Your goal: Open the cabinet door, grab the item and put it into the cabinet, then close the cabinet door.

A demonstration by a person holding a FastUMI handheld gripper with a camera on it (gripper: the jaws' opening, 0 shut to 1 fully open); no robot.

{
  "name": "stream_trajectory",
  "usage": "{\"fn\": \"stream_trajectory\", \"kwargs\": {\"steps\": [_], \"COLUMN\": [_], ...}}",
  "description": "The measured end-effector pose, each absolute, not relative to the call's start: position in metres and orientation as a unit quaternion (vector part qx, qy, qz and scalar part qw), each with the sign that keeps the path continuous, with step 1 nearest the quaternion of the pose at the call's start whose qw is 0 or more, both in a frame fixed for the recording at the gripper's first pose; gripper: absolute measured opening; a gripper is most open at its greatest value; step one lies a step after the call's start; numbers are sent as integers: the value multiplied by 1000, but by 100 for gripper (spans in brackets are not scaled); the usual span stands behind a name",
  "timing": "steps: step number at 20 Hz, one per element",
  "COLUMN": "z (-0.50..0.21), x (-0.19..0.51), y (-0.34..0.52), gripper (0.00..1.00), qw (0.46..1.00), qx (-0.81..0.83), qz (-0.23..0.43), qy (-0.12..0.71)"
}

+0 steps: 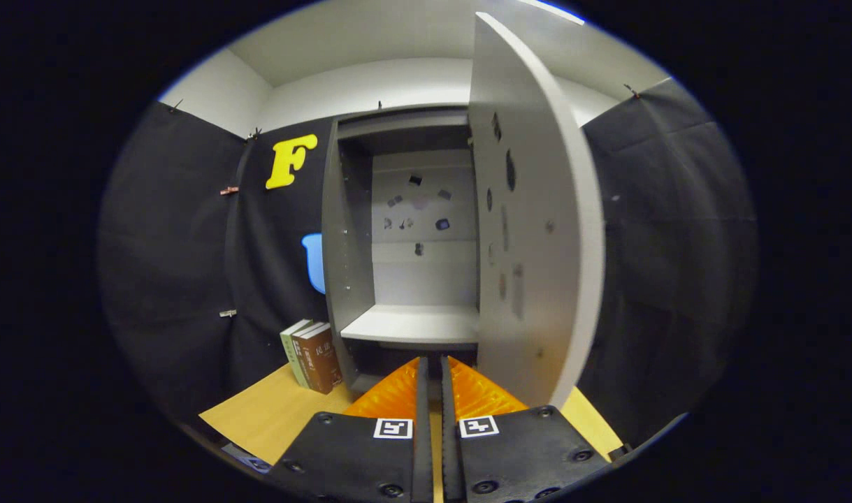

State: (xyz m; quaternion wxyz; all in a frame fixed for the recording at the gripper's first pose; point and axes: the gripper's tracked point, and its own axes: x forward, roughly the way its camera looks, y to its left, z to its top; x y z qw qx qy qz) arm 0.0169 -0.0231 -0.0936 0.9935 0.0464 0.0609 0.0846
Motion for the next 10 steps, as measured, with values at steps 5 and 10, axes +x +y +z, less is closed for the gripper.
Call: {"fn": "stream_trajectory", "kwargs": {"steps": [5,10], "z": [-177,-283], "x": [35,43], "y": [23,51], "gripper": [29,29], "qw": [981,950], "qx": [35,39], "qz": [90,89], "qy": [169,297]}}
